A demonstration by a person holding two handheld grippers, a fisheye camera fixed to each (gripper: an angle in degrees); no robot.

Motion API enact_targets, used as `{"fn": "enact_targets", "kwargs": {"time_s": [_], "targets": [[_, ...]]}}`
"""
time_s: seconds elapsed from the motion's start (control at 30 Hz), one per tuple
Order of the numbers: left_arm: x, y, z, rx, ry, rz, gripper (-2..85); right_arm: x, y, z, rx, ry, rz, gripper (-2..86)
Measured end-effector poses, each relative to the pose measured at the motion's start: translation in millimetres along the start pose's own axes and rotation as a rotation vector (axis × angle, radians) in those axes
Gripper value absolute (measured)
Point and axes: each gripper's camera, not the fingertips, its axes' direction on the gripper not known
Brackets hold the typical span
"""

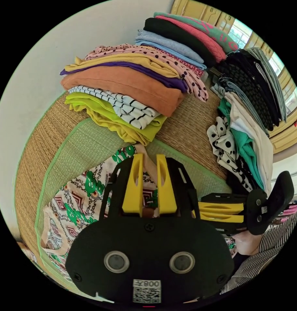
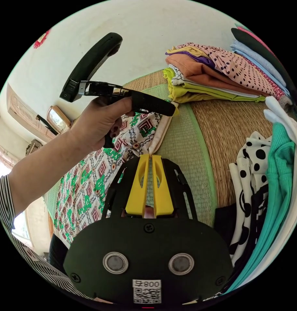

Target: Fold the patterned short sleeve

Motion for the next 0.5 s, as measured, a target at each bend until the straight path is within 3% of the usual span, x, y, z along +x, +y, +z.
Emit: {"fn": "enact_targets", "kwargs": {"time_s": [0.17, 0.5], "targets": [[-9, -1, -5, -0.009, -0.061, 0.006, 1.7, 0, 2, 1, -0.001, 0.002, -0.003, 1.4], [-98, 59, -69, 0.265, 0.266, -0.276, 0.8, -9, 10, -11, 0.1, 0.0, -0.06, 1.2]]}}
